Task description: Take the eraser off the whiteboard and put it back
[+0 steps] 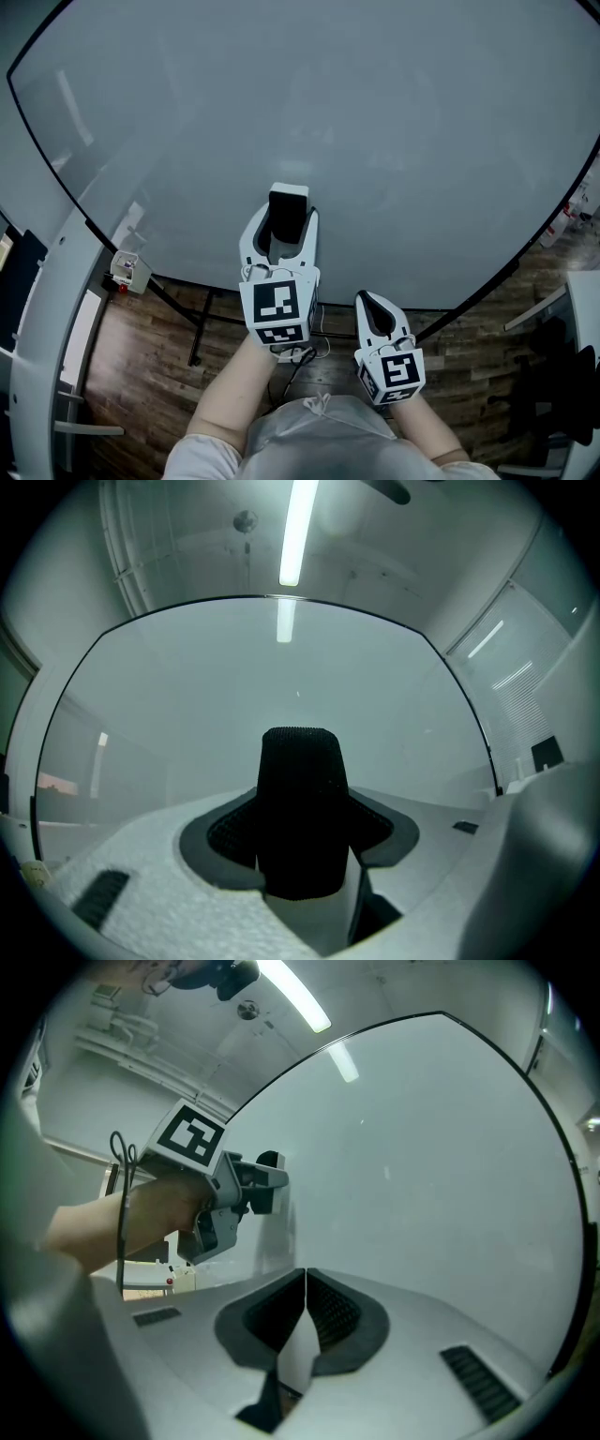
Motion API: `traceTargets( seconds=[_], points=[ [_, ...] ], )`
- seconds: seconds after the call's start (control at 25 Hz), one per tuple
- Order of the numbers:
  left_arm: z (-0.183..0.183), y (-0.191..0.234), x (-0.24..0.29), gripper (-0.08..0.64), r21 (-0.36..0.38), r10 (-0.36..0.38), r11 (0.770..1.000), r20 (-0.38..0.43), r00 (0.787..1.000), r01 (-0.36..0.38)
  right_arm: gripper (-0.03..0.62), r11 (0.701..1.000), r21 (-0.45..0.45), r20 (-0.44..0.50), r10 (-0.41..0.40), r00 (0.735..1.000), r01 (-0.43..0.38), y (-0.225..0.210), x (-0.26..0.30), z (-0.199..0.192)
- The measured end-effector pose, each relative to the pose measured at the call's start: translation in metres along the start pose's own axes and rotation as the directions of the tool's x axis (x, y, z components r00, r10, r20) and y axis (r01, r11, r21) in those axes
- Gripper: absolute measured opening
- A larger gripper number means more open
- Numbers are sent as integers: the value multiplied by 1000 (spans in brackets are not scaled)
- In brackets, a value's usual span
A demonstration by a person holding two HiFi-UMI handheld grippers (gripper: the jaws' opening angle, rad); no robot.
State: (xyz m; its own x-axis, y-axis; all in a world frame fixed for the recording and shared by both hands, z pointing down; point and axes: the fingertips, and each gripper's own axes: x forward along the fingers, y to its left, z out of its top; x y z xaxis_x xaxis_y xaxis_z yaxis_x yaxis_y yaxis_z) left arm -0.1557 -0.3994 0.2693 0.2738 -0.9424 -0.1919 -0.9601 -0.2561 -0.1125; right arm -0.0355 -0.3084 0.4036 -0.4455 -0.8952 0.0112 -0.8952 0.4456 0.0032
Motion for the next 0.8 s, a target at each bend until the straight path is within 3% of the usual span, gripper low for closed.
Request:
traceTargets(
  seconds=[0.24,0.44,0.8],
  points=[
    [9,-1,-25,264,0,-22,1000,25,999,22,26,1000,6,-3,-4,1000,4,2,-3,-2],
    [-25,-12,-57,264,-23,-63,998,-18,998,63,26,1000,11,-12,-16,1000,16,-1,-4,-7],
    [-101,-29,-100,264,-98,-69,994,-175,982,53,26,999,30,-16,-37,999,37,1,-9,-17]
  ],
)
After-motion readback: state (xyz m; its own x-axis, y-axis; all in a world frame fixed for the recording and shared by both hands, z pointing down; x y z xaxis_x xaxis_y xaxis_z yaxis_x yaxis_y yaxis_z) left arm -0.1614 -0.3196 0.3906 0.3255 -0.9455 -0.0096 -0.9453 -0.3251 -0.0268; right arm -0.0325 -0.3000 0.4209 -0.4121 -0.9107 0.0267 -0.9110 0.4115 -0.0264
